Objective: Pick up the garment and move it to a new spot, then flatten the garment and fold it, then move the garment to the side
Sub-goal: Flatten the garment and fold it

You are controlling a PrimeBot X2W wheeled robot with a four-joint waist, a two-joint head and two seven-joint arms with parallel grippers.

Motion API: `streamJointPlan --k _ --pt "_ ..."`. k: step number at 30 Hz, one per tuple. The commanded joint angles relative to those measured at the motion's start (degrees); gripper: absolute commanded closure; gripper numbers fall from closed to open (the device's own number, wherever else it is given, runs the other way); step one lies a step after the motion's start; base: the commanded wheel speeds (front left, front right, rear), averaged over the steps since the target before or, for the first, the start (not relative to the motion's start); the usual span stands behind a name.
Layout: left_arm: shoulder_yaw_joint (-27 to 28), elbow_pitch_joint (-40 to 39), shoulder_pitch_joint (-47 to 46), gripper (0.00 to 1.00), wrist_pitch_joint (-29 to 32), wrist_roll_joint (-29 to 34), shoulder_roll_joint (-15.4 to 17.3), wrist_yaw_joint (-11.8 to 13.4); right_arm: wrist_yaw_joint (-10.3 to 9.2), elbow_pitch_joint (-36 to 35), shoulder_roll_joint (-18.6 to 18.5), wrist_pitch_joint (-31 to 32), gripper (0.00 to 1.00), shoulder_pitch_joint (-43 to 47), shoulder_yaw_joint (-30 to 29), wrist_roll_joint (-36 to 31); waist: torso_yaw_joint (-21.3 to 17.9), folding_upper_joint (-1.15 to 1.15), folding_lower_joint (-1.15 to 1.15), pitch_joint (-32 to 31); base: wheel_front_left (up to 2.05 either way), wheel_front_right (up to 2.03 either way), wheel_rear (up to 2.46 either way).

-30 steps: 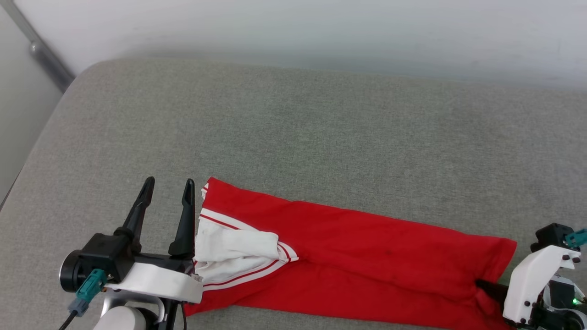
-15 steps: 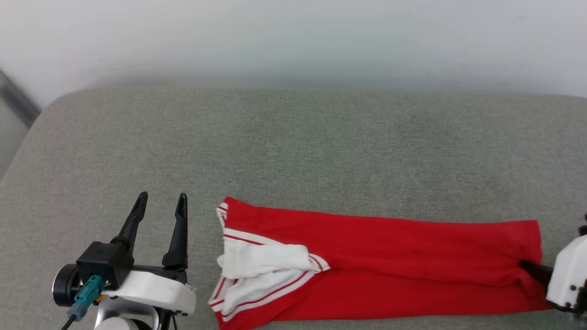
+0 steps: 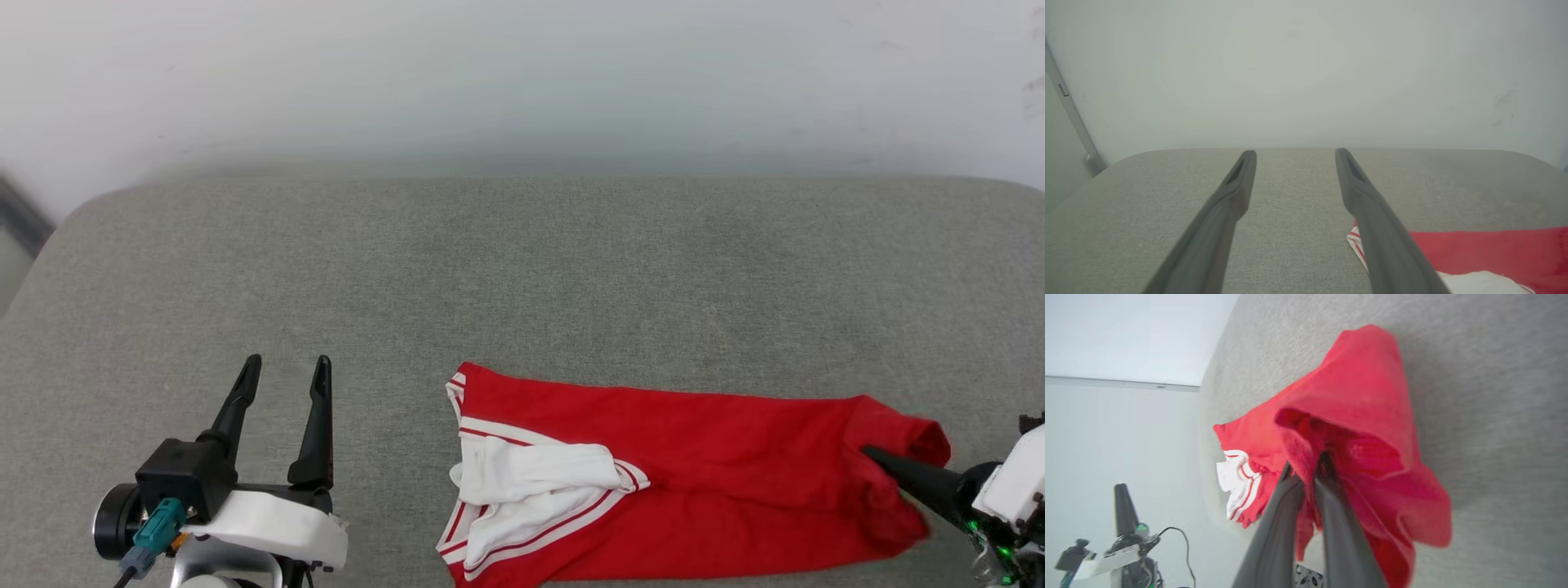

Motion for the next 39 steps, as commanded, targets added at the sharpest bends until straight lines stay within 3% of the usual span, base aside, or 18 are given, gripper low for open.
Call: streamJointPlan --k 1,5,8,13,15,21,25,26,28,33,39 --pt "0.04 0.02 0.56 0.0 0.1 -0.18 0.2 0.12 -0.02 -0.14 -0.34 0.27 1.0 -1.0 -0.82 0.86 0.1 0.0 0.0 -0.05 0.0 0.0 0.0" --pt "-0.59 0.26 -0.36 0.0 0.49 -0.2 0.07 -0.04 -0.02 4.66 3.41 6.3 1.0 -3.01 -3.24 11.76 1.09 0.0 0.0 -0.36 0.0 0.0 0.0" --pt "-1.05 0.25 -1.12 0.0 0.79 -0.11 -0.13 -0.3 -0.02 9.54 3.57 6.06 1.0 -4.28 0.38 18.89 2.06 0.0 0.0 -0.16 0.0 0.0 0.0" --pt "-1.57 0.3 -2.47 0.0 0.96 -0.05 -0.52 -0.4 -0.02 14.11 3.5 1.12 1.0 -5.91 11.97 28.65 3.59 0.0 0.0 0.96 0.0 0.0 0.0" --pt "-1.92 0.47 -3.31 0.0 1.01 -0.04 -0.79 -0.7 -0.02 14.52 3.51 -3.34 1.0 -6.66 20.51 32.85 4.55 0.0 0.0 1.81 0.0 0.0 0.0" --pt "-2.51 1.18 -4.92 0.0 0.57 -0.15 -1.3 -1.21 -0.01 13.63 3.45 -12.25 1.0 -7.64 37.17 35.46 6.14 0.0 0.0 3.21 0.0 0.0 0.0" --pt "-2.65 1.89 -5.37 0.0 0.23 -0.27 -1.56 -1.37 -0.01 13.89 3.44 -17.6 1.0 -8.95 44.15 34.93 6.56 0.0 0.0 3.85 0.0 0.0 0.0" --pt "-2.67 2.08 -5.54 0.0 0.09 -0.28 -1.61 -1.44 -0.01 14.08 3.43 -18.73 0.8 -9.37 45.5 34.59 6.62 0.0 0.0 3.97 0.0 0.0 0.0" --pt "-2.71 2.42 -5.85 0.0 -0.09 -0.34 -1.76 -1.51 -0.01 14.1 3.43 -20.49 0.0 -10.04 47.47 34.25 6.72 0.0 0.0 4.17 0.0 0.0 0.0" --pt "-2.66 3.13 -6.04 0.0 -0.52 -0.56 -1.93 -1.6 -0.01 13.65 2.75 -24.24 0.0 -12.26 50.83 29.79 6.42 0.0 0.0 4.32 0.0 0.0 0.0" --pt "-2.55 3.86 -5.75 0.0 -0.92 -0.76 -1.9 -1.54 -0.02 8.51 -2.64 -28.91 0.0 -15.45 58.18 18.09 5.27 0.0 0.0 3.84 0.0 0.0 0.0"
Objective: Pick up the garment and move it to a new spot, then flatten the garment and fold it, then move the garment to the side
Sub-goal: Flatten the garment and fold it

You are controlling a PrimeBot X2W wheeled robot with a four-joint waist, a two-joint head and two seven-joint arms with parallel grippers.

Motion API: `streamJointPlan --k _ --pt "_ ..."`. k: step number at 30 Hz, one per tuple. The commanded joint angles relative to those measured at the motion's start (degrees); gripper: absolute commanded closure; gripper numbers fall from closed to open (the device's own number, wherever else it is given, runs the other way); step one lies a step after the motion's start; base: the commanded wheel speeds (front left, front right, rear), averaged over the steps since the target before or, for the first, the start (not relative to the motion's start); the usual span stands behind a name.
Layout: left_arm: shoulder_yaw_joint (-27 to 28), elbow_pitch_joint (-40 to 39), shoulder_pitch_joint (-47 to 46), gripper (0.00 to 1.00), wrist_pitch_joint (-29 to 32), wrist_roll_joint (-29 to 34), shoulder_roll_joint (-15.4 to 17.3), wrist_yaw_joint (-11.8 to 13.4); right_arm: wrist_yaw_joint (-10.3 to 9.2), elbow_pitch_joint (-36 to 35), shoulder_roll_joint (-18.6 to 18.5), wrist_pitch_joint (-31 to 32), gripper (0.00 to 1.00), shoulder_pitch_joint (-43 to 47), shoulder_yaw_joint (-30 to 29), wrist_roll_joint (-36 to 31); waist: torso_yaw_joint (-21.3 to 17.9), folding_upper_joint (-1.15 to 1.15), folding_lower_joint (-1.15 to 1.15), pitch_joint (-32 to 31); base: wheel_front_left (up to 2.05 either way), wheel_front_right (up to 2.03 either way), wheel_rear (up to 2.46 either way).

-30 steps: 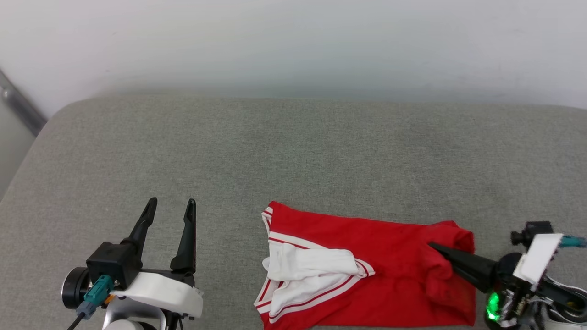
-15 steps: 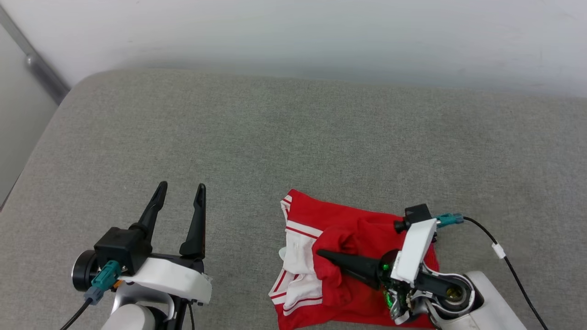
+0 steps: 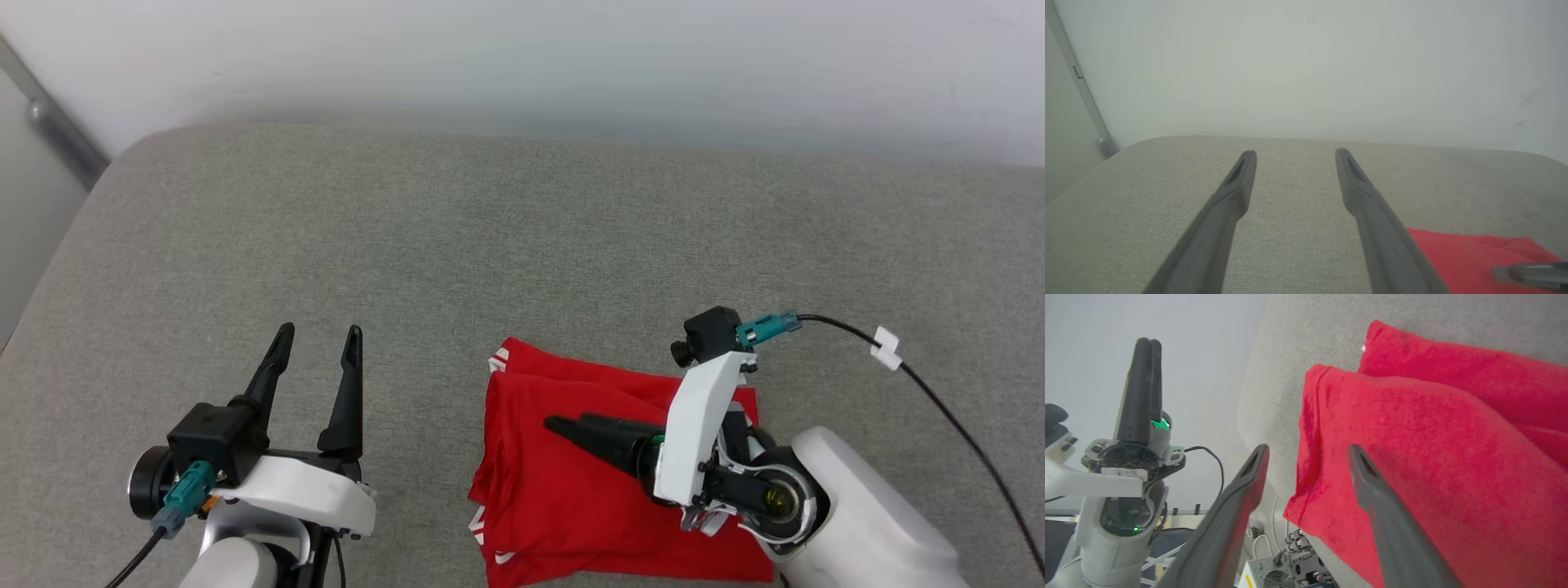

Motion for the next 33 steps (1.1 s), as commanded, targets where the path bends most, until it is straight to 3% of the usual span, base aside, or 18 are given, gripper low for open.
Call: streamJointPlan --k 1,7,16,24,33 --pt "0.05 0.22 -0.06 0.0 -0.4 -0.21 -0.04 -0.03 0.0 -1.77 -2.46 -2.7 0.0 -1.56 2.16 -4.54 -0.55 0.0 0.0 -0.32 0.0 0.0 0.0" --pt "0.43 0.72 0.6 0.0 -0.74 -0.67 -0.1 0.31 0.0 -1.88 -8.7 -12.64 0.0 -2.0 2.54 -18.89 -2.08 0.0 0.0 -1.4 0.0 0.0 0.0" --pt "1.71 1.69 2.44 0.0 -1.54 -1.28 0.34 0.83 0.0 -2.49 -12.94 -26.22 0.0 6.09 -13.12 -36.92 -4.6 0.0 0.0 -3.94 0.0 0.0 0.0" --pt "2.42 3.11 4.28 0.0 -2.03 -1.73 0.45 0.71 -0.01 -16.18 -7.94 -32.93 0.0 17.69 -28.1 -49.61 -6.09 0.0 0.0 -6.27 0.0 0.0 0.0" --pt "2.14 4.82 6.19 0.0 -2.32 -1.27 0.7 1.03 -0.01 -29.37 -1.76 -31.72 0.0 27.82 -32.53 -55.56 -6.82 0.0 0.0 -7.79 0.0 0.0 0.0"
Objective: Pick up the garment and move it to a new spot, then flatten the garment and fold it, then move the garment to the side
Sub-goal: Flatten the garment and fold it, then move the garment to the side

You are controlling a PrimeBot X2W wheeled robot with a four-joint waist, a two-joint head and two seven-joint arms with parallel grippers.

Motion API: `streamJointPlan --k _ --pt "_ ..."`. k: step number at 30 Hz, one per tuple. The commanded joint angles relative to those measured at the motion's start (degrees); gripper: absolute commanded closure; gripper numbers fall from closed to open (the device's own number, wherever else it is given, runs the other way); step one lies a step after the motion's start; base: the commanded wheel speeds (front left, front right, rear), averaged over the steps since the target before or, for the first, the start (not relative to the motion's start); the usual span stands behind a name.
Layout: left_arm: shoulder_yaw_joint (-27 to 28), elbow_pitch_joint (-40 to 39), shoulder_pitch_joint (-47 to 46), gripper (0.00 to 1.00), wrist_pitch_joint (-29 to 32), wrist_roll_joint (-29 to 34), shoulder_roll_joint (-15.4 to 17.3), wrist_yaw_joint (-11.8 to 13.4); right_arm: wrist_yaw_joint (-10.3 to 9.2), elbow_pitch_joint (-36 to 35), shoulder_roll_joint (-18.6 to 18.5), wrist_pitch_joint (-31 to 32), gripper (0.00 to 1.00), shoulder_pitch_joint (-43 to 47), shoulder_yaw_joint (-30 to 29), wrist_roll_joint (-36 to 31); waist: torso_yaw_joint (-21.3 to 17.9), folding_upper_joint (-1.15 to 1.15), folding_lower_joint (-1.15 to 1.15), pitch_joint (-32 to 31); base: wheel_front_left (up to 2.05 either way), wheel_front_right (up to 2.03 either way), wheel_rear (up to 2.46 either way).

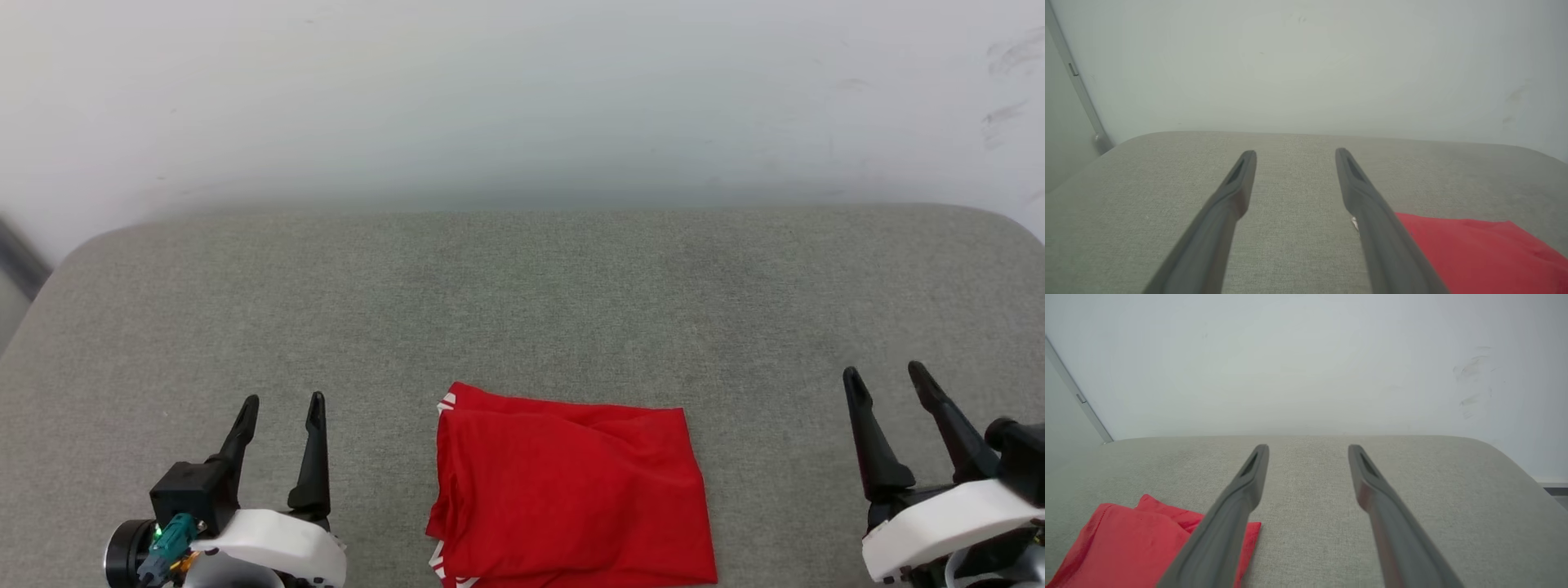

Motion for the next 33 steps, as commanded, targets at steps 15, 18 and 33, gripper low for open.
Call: streamJointPlan --k 15,18,33 --pt "-0.2 0.15 0.05 0.0 -0.42 0.12 0.07 0.53 -0.01 -4.84 2.86 2.56 0.0 2.5 -0.51 -1.79 -0.23 0.0 0.0 0.41 0.0 0.0 0.0" --pt "-0.2 0.04 -0.25 0.0 -0.46 0.06 -0.09 0.59 -0.02 -4.93 3.06 3.78 0.0 3.01 -1.04 -1.34 -0.14 0.0 0.0 0.46 0.0 0.0 0.0" --pt "1.38 -1.4 -0.93 0.0 -0.78 0.61 -2.05 1.46 -0.02 11.48 -1.9 28.95 0.0 1.12 -17.61 14.76 3.71 0.0 0.0 2.12 0.0 0.0 0.0"
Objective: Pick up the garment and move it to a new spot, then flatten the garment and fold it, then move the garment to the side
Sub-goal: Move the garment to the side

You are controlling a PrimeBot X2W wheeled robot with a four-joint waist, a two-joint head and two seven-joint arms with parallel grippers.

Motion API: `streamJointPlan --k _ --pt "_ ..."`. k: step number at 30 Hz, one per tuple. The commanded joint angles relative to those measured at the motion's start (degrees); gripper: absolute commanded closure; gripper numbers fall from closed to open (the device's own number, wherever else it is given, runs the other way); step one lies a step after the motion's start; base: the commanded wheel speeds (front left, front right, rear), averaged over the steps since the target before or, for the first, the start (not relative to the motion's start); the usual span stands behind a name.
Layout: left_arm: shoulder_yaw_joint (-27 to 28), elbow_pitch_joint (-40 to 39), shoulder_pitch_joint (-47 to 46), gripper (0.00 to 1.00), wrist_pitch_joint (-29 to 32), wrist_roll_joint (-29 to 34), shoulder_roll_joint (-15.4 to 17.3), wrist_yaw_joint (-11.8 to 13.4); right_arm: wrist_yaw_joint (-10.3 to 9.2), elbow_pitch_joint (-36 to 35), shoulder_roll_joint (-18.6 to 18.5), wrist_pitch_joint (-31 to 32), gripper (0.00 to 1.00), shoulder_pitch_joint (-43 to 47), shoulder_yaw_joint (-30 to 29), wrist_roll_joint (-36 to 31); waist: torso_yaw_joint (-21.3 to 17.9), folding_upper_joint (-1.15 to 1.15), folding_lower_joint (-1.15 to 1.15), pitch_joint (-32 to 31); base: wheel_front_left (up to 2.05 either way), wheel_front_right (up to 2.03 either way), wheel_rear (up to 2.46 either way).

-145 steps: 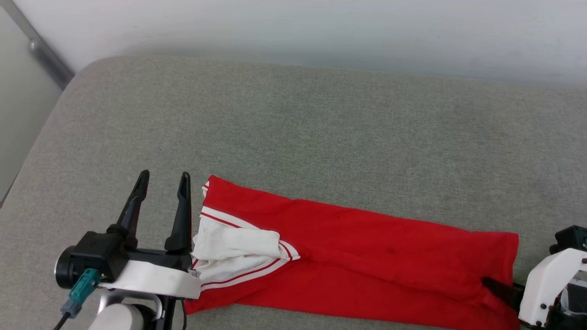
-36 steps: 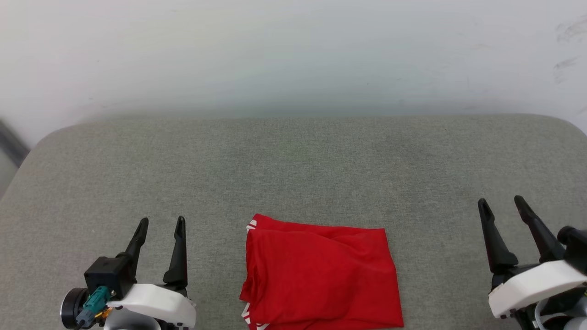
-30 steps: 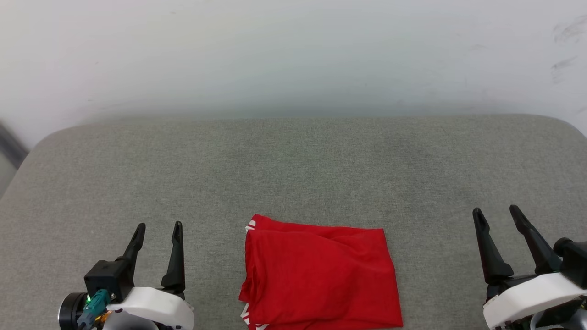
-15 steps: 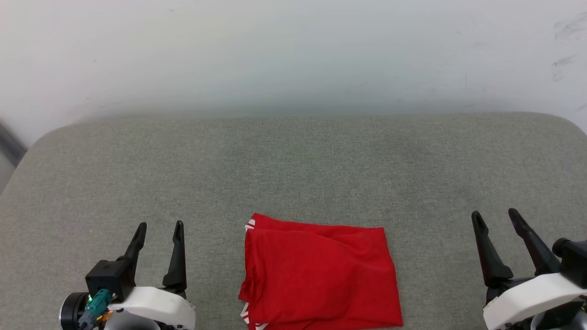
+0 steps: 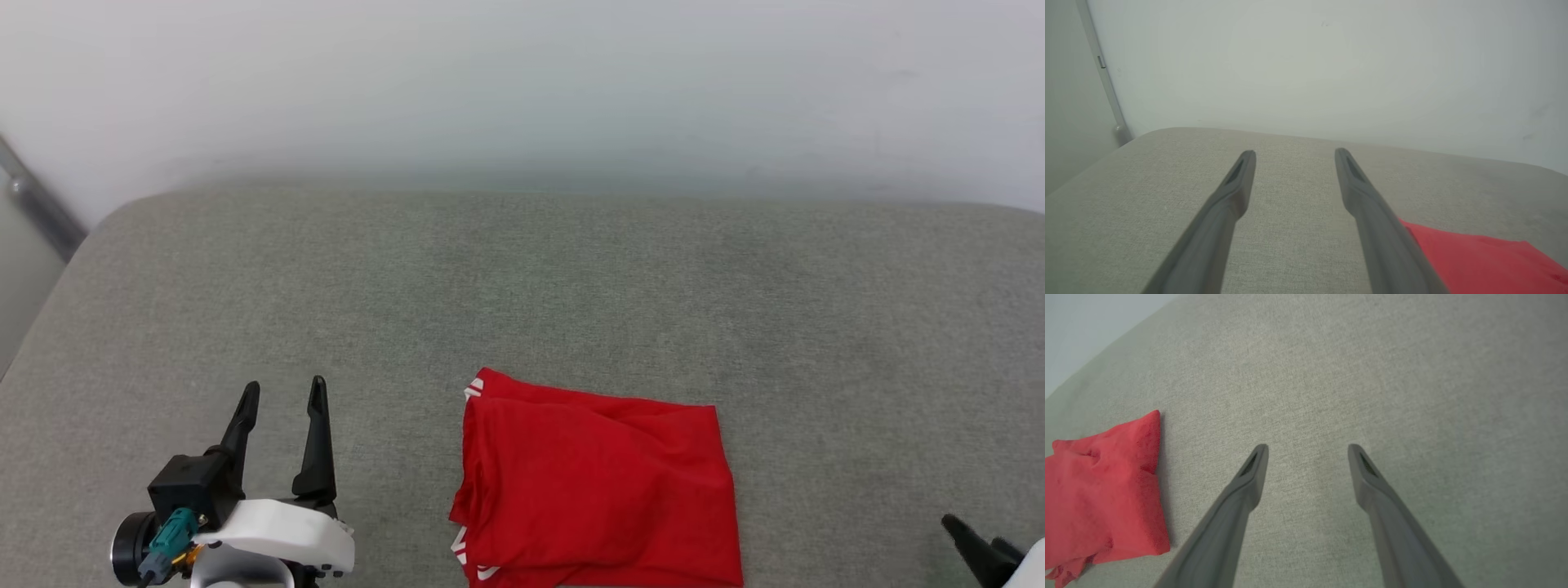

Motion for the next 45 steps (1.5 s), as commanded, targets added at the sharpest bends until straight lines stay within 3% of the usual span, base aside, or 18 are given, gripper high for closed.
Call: streamJointPlan --k 1,3,9,13,18,19,20,22,27,33,39,45 --pt "0.4 -0.27 -0.48 0.0 -0.31 0.42 -0.28 0.14 -0.01 2.59 -0.06 5.43 0.0 -1.65 -1.28 3.37 1.36 0.0 0.0 0.59 0.0 0.0 0.0" --pt "0.52 -0.48 -0.59 0.0 -0.35 0.64 -0.85 -0.11 -0.01 5.09 0.14 11.76 0.0 -2.72 -3.22 6.74 2.48 0.0 0.0 1.17 0.0 0.0 0.0" --pt "0.85 -0.84 -1.7 0.0 -0.35 1.67 -2.7 -1.16 -0.01 9.68 5.61 27.48 0.0 -8.06 -7.8 15.67 6.12 0.0 0.0 3.81 0.0 0.0 0.0" --pt "1.24 -0.8 -2.84 0.0 -0.35 2.62 -4.08 -2.09 -0.01 12.69 7.7 31.23 0.0 -12.44 -7.96 20.1 8.59 0.0 0.0 6.19 0.0 0.0 0.0" --pt "2.29 0.43 -3.99 0.0 -0.29 3.95 -5.66 -3.98 -0.04 19.78 8.4 32.72 0.0 -16.27 -4.03 25.04 11.59 0.0 0.0 7.75 0.0 0.0 0.0" --pt "2.53 0.69 -4.07 0.0 -0.29 4.05 -5.87 -4.25 -0.06 20.73 8.5 32.5 0.14 -16.32 -2.81 25.56 11.94 0.0 0.0 7.79 0.0 0.0 0.0" --pt "2.67 0.87 -4.27 0.0 -0.3 4.37 -6.1 -4.57 -0.06 21.53 8.54 32.32 0.53 -16.24 -1.73 25.93 12.21 0.0 0.0 7.84 0.0 0.0 0.0" --pt "3.19 1.1 -4.38 0.0 -0.29 4.69 -6.46 -5.05 -0.06 22.31 8.61 31.66 1.0 -16.13 -0.18 26.45 12.49 0.0 0.0 7.83 0.0 0.0 0.0" --pt "4.59 1.84 -3.71 0.0 -0.29 5.68 -6.77 -5.85 -0.02 19.63 8.45 29.19 1.0 -16.94 3.2 25.61 11.47 0.0 0.0 7.04 0.0 0.0 0.0" --pt "5.52 2.12 -2.97 0.0 -0.29 7.01 -6.33 -6.88 -0.02 13.17 3.14 23.09 1.0 -16.5 11.94 17.59 7.13 0.0 0.0 5.31 0.0 0.0 0.0" --pt "5.55 1.69 -2.83 0.0 -0.28 7.86 -5.35 -7.34 -0.02 11.97 -3.01 18.15 1.0 -18.12 18.16 8.74 -0.69 0.0 0.0 5.41 0.0 0.0 0.0" --pt "5.08 0.2 -4.36 0.0 0.31 8.52 -4.48 -7.38 -0.02 14.76 -5.61 14.81 1.0 -22.42 20.59 4.17 -10.5 0.0 0.0 7.82 0.0 0.0 0.0"
